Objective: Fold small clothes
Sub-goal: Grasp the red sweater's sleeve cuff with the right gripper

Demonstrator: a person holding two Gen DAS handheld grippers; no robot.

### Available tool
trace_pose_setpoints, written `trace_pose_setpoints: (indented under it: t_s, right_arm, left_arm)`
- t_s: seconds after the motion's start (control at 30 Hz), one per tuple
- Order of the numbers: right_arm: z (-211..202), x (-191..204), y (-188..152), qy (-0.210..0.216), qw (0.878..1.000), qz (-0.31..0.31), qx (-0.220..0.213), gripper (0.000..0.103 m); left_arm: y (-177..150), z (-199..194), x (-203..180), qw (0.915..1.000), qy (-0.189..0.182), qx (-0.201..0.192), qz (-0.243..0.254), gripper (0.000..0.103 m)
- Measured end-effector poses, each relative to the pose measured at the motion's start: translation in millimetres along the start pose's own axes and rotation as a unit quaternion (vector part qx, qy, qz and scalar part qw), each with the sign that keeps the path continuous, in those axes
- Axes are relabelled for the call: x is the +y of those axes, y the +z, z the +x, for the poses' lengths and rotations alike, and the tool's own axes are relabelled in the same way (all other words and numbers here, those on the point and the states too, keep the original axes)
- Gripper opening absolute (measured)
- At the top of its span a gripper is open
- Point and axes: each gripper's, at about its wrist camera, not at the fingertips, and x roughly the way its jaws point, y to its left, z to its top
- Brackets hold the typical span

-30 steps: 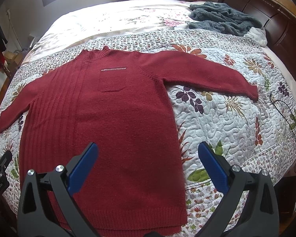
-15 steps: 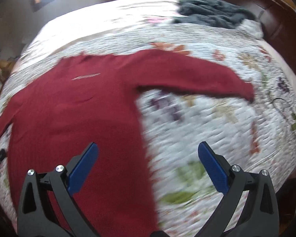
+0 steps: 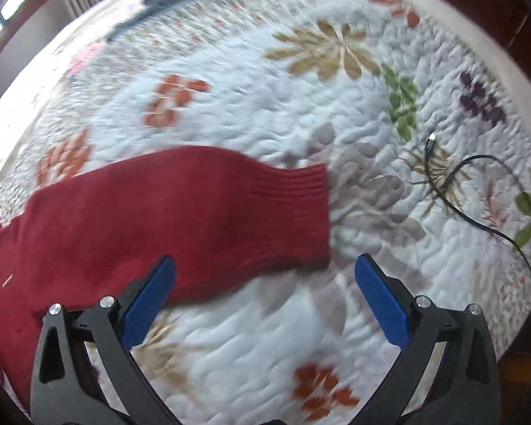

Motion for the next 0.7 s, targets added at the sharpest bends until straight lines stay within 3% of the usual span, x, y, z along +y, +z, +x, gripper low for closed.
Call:
trace_pose_setpoints:
  t_s: [0.23,0.33,0.5,0.53,0.6,0.7]
  right_arm:
    - [37,-26,13,0.032,0.999,0.018,0.028,0.096]
    - [37,-28,14,0.045,0.998,0.022,0.029,0.071]
    - [35,-24,18,0.033,0.999,0.018,0.028,0.042]
    - [33,-22,18,0.012,0.999,0.011,0.028,0.031]
    - [32,-22,21,0.01,1.0,0.007,0.025,0.007]
    - [16,-24,22,0.039,0.999,0.009,0.01,0.005]
  left_arm:
    - [8,23,-26,0.9999,-0.009,0.003,0.009,0.099]
    - [8,27,-28,0.9999,-0.003,0.003,0.013,0.099]
    - [2,29,-22,0.9999,-0.002,0.011,0.006,0.099]
    - [1,29,-20,0.9999,-0.001,0.011,0.007,0.099]
    - [-1,26,-17,0.9999,0.001,0.01,0.01,0.099]
    - [-2,24,-9,0.9999,0.0,0.011,0.006,0.099]
